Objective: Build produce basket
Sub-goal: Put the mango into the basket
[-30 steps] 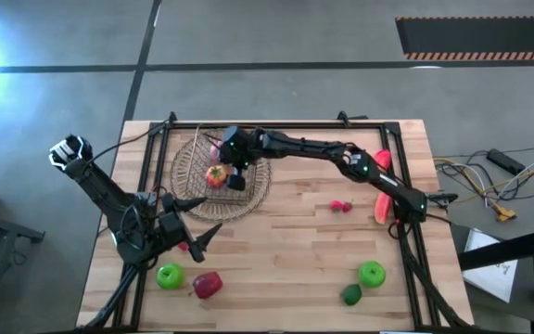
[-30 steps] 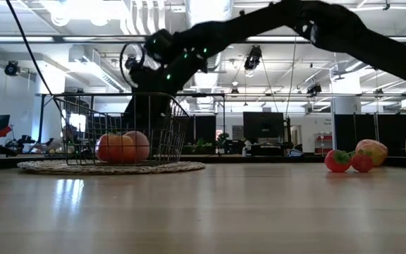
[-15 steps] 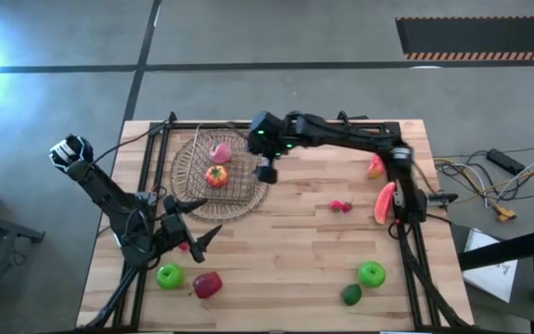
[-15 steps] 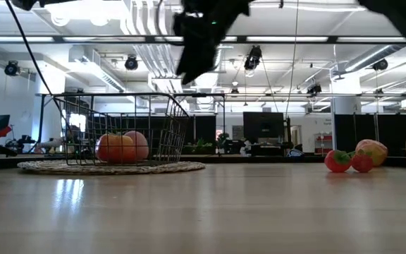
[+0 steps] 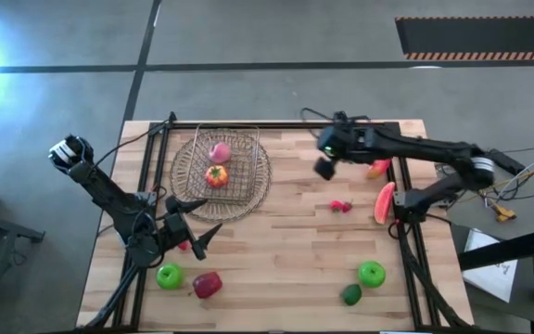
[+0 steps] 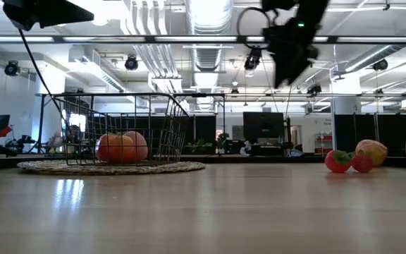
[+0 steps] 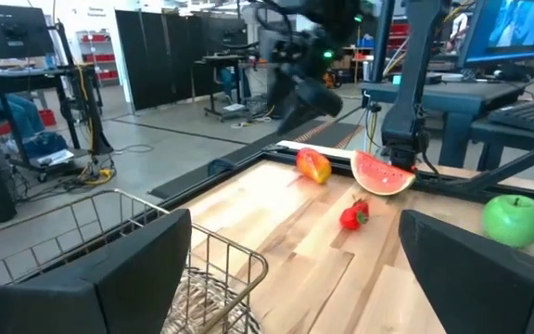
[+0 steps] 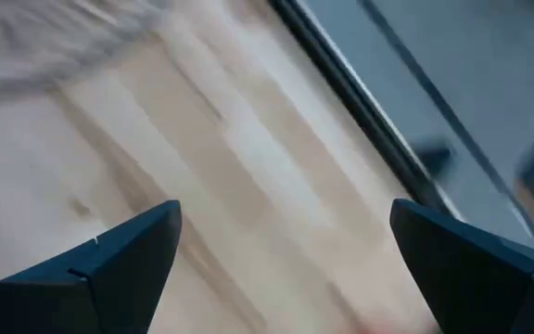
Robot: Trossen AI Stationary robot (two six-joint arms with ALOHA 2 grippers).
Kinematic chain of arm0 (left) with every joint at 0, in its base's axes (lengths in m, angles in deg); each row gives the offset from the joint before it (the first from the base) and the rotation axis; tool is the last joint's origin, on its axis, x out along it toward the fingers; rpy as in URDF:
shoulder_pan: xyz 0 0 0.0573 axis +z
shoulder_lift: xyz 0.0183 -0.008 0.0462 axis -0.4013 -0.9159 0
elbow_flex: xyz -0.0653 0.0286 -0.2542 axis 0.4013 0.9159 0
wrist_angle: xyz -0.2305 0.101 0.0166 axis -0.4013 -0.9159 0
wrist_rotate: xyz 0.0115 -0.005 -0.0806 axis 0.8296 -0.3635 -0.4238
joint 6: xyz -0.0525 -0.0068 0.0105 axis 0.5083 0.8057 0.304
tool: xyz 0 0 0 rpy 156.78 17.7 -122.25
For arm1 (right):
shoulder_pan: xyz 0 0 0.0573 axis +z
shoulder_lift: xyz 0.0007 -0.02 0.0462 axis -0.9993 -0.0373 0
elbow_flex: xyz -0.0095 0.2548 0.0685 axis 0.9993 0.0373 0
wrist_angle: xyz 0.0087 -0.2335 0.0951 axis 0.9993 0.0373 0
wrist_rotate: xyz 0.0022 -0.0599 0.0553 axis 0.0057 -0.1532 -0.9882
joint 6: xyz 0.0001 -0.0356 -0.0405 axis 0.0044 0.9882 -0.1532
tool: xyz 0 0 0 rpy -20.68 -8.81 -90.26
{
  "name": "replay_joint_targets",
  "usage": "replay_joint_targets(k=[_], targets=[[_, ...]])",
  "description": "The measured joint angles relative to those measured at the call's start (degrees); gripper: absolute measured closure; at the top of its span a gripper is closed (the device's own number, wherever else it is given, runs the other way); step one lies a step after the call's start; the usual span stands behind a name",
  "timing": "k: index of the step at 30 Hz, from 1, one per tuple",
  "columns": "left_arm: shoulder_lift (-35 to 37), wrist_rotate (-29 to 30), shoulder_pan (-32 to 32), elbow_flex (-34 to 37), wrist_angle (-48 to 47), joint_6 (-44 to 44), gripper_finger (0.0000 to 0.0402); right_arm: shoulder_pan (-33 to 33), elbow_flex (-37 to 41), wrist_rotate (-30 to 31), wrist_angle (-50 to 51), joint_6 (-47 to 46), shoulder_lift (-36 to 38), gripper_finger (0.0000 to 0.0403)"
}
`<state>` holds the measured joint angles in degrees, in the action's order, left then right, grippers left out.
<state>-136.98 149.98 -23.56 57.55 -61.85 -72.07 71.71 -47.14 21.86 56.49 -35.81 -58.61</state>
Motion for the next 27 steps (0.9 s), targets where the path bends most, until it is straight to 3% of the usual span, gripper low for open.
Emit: replay_joint_targets(k=[4, 8, 13, 18, 27], targets=[[-0.02, 0.04, 0.34, 0.95, 0.16, 0.04, 0.0033, -3.04, 6.91, -0.55, 5.46, -9.51, 5.96, 0.0023], [-0.02, 0.05, 1.07, 1.55, 0.89, 0.01, 0.0033, -8.85, 12.33, -0.65, 8.91, -15.19, 7.27, 0.0023], [-0.02, 0.20, 1.87, 1.94, 1.64, -0.02, 0.0033, -18.63, 15.80, -0.82, 8.69, -15.64, 4.33, 0.0023], [-0.02, 0.22, 1.86, 1.96, 1.62, -0.02, 0.0033, -28.07, 17.02, -6.85, 9.55, -15.62, 0.22, 0.0023], [-0.02, 0.20, 1.86, 1.96, 1.51, 0.04, 0.0033, -33.96, 16.56, -10.20, 10.77, -17.23, -5.25, 0.0023]])
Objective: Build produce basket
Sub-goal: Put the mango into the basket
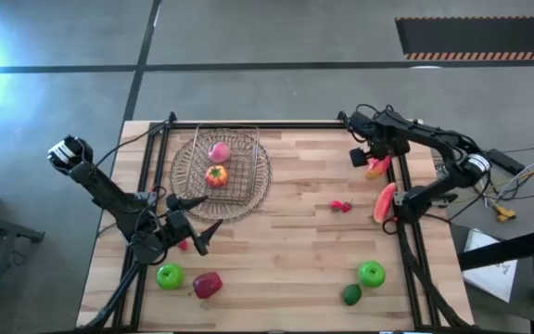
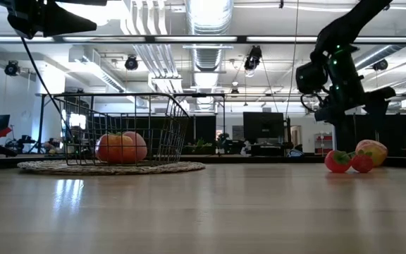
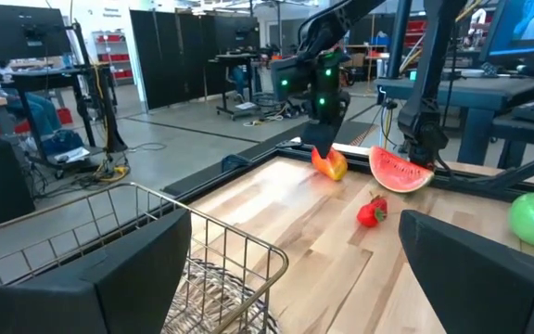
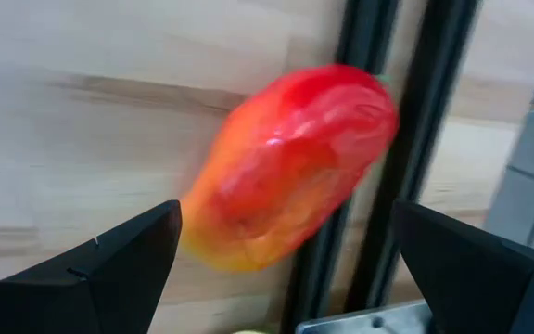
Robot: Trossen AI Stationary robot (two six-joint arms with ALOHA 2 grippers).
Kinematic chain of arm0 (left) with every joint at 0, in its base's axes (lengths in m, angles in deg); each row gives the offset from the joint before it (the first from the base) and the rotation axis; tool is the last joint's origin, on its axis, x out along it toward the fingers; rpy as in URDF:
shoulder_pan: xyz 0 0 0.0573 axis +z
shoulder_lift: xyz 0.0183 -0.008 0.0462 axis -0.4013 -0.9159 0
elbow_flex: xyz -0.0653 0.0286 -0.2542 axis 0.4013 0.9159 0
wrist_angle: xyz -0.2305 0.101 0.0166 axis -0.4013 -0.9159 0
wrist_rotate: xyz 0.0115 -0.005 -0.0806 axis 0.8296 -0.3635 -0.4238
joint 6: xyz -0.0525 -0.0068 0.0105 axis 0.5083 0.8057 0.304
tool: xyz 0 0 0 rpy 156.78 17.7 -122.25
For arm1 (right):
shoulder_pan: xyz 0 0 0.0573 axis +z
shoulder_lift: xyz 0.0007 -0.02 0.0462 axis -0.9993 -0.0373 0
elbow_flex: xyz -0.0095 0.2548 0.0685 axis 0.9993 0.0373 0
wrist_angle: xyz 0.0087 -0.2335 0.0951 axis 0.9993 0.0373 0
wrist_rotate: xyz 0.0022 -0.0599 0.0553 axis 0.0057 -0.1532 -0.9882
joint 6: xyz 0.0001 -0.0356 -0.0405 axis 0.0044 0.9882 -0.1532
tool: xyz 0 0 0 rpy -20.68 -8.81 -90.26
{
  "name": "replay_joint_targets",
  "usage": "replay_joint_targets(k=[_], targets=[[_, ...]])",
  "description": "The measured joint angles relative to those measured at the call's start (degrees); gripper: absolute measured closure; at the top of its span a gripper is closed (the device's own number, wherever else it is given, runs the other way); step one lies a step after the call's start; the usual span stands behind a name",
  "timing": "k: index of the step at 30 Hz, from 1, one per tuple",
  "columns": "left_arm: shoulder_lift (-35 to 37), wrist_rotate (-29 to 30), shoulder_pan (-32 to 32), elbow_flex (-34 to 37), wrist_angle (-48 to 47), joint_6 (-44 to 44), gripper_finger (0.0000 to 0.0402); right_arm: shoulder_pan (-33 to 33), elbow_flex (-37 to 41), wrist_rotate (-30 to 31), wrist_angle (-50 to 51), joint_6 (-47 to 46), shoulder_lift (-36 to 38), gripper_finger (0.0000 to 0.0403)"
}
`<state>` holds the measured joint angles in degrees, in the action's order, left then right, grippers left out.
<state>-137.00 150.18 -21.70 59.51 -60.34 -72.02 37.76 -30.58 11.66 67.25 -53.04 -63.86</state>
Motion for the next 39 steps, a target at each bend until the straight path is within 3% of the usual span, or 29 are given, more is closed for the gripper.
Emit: replay_joint_targets(k=[7, 11, 16, 21, 25, 33, 39], targets=[[0.00, -0.24, 0.00, 0.02, -0.06, 2.08, 0.0033, -2.82, 0.00, -1.07, -0.28, -0.23, -4.44, 0.0023], [-0.92, -0.24, 0.00, 0.02, -0.02, 2.98, 0.0033, -2.67, 0.00, -4.78, -3.10, 2.27, -6.40, 0.0023], [-4.11, -0.24, 0.00, -0.42, 0.59, 4.48, 0.0033, -0.03, 0.02, -9.53, -8.61, 6.09, -7.84, 0.0023], [-7.99, -0.24, 0.00, -0.29, 6.07, 4.41, 0.0033, 4.43, 0.02, -9.99, -12.67, 8.01, -8.00, 0.0026], [-10.10, -0.24, 0.00, -1.09, 6.37, 4.43, 0.0033, 7.94, 0.02, -9.72, -14.19, 9.51, -8.00, 0.0053], [-11.43, -0.24, 0.00, -1.22, 7.71, 4.46, 0.0033, 12.94, 0.04, -9.40, -17.33, 10.31, -7.89, 0.0151], [-10.99, -0.22, 0.00, -1.20, 7.85, 4.42, 0.0033, 16.48, -0.99, -9.51, -18.97, 11.03, -7.51, 0.0154]])
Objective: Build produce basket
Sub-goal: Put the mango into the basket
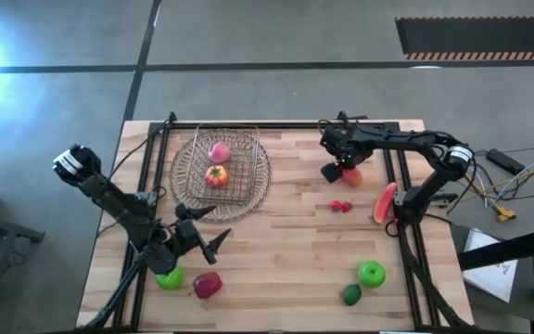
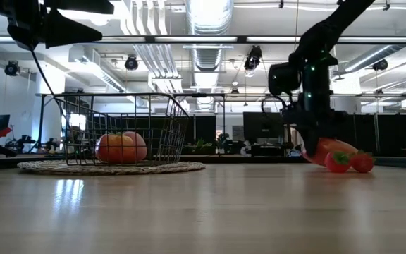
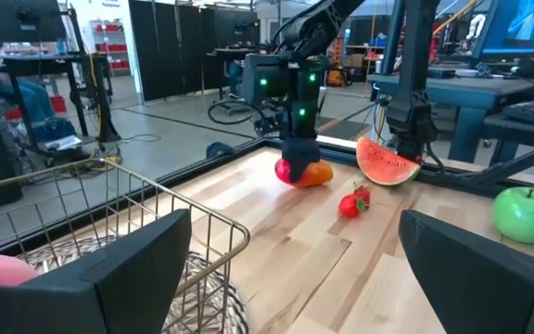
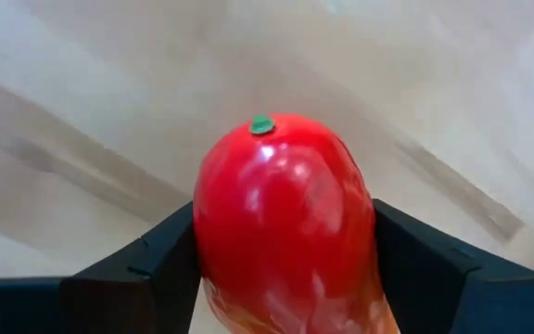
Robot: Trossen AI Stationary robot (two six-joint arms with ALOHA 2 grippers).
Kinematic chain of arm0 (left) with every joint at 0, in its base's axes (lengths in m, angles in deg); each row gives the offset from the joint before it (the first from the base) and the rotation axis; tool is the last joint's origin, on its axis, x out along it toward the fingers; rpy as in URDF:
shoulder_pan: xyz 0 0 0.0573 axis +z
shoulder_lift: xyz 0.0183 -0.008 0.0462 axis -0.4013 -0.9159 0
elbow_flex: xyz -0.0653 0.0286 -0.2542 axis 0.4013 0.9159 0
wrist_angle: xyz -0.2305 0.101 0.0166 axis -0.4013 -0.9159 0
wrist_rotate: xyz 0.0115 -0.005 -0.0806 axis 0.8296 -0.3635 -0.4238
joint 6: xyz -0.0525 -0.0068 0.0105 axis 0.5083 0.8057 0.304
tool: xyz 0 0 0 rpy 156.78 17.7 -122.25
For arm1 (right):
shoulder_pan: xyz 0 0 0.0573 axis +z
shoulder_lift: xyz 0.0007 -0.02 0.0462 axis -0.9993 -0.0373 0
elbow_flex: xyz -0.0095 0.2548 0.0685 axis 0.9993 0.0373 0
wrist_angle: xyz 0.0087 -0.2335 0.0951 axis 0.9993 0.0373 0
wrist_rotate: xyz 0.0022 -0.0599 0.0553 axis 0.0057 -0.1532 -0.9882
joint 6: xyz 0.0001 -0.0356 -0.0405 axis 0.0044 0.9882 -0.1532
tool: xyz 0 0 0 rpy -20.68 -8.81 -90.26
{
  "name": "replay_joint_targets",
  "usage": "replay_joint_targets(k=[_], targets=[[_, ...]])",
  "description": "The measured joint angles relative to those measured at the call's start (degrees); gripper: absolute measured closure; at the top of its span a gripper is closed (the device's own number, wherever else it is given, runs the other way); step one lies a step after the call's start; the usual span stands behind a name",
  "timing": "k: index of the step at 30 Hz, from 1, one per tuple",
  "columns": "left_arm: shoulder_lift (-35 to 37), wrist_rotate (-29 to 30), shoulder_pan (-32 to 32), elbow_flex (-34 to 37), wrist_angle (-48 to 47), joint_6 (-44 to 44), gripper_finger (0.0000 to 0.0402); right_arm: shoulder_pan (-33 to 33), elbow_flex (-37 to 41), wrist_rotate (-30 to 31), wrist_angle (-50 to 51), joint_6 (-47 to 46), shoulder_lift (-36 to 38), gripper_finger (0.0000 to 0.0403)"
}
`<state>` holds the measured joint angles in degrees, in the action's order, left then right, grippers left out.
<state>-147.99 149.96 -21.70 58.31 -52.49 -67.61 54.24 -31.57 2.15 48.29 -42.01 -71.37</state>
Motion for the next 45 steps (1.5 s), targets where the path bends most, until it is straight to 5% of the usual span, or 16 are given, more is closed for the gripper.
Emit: replay_joint_targets(k=[10, 14, 19, 26, 34, 45], targets=[[0.30, 0.02, 0.00, 0.22, -0.02, -0.44, 0.0033, 8.59, -16.58, -0.03, -7.42, 1.14, 0.83, 0.0154], [0.30, 0.02, 0.00, 0.22, -0.02, -0.44, 0.0033, 11.54, -22.39, -1.23, -17.87, 1.63, 0.84, 0.0152], [0.30, 0.02, 0.00, 0.22, -0.04, -0.43, 0.0033, 12.92, -24.36, -10.09, -38.56, -0.88, -0.06, 0.0151], [0.30, 0.02, -0.02, 0.09, -0.02, -0.46, 0.0033, 14.03, -25.76, -14.01, -54.24, -5.21, -9.68, 0.0150], [0.32, 0.02, -0.10, 0.11, -0.01, -0.38, 0.0033, 13.99, -38.89, -15.45, -51.70, -5.83, -26.33, 0.0150], [0.35, 0.00, -0.17, 0.17, 0.03, -0.09, 0.0033, 13.99, -64.57, -4.96, -20.35, 5.97, -42.85, 0.0149]])
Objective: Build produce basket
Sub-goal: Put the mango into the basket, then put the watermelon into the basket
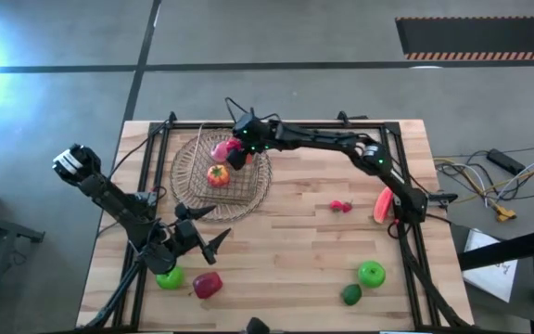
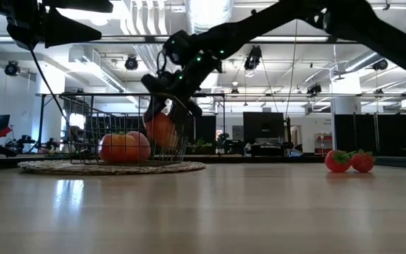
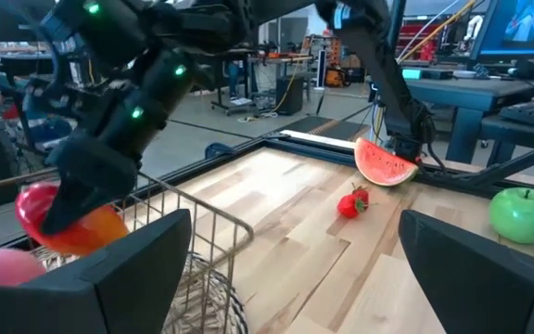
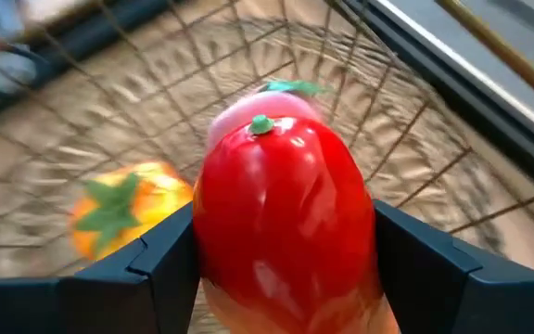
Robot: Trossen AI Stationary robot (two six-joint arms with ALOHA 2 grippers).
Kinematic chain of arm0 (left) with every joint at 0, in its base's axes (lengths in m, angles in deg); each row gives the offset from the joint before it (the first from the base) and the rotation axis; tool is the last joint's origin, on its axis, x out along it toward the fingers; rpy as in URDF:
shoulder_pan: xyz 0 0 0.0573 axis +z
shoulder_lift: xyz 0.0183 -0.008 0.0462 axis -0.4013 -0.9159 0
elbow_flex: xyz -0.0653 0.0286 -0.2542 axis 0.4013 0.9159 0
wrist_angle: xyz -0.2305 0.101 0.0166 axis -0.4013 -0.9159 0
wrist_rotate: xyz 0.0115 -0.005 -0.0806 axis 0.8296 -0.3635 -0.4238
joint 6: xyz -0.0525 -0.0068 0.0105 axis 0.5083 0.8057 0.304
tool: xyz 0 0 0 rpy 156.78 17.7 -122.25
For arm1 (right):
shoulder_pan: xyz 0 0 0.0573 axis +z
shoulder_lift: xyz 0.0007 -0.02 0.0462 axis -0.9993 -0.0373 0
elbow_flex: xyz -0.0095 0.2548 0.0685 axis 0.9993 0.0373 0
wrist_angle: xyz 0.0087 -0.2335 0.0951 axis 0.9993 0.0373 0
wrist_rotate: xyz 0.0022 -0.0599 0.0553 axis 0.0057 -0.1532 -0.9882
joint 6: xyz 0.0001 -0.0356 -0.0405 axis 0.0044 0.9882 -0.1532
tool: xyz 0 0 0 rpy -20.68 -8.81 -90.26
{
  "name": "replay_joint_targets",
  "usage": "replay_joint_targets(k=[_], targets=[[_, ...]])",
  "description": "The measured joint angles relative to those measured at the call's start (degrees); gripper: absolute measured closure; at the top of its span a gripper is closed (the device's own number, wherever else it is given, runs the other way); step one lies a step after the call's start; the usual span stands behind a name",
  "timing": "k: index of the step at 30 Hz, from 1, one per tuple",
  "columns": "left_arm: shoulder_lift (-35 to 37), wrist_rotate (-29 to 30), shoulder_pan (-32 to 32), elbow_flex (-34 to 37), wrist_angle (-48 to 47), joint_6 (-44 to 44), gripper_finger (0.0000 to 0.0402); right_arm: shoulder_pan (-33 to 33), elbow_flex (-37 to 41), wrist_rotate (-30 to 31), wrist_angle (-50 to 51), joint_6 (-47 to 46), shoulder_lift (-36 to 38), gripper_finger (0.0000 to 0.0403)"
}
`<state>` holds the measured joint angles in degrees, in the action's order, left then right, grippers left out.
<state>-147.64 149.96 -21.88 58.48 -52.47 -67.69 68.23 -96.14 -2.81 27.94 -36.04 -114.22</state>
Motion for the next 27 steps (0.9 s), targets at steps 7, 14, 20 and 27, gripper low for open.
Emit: replay_joint_targets(k=[7, 14, 20, 27], targets=[[-0.02, 0.00, 0.00, 0.02, -0.02, 0.00, 0.0033, -0.13, -10.89, 1.52, 7.97, 0.99, -6.75, 0.0141], [-0.02, 0.00, 0.00, 0.00, -0.01, 0.01, 0.0033, -0.12, -13.36, 4.99, 10.23, 1.21, -7.93, 0.0101], [-0.02, 0.00, 0.00, 0.00, 0.01, 0.02, 0.0033, -0.25, -13.35, 5.00, 10.85, 1.54, -7.93, 0.0078], [-0.02, -0.02, 0.00, -0.13, 0.04, 0.05, 0.0033, -0.22, -13.27, 6.10, 9.76, 3.85, -7.66, 0.0063]])
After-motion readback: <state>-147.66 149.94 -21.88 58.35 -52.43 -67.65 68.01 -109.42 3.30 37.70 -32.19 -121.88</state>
